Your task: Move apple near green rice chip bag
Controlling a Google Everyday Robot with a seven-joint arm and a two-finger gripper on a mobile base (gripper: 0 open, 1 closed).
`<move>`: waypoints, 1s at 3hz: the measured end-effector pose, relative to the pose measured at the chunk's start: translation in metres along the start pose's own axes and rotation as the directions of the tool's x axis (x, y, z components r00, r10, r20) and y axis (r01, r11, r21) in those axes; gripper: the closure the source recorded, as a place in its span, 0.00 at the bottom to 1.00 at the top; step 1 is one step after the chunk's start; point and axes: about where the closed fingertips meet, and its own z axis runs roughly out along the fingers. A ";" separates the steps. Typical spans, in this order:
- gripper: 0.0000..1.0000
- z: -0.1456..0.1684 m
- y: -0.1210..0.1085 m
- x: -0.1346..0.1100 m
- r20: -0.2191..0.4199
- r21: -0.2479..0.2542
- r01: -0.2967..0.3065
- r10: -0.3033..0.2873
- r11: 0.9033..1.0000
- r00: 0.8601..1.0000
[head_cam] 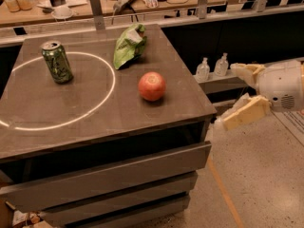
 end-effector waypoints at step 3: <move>0.00 0.075 -0.012 -0.041 0.130 -0.058 0.044 -0.036 0.997 0.991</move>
Offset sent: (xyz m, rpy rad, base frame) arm 0.0289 0.0519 0.0079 0.1008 -0.0664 0.0580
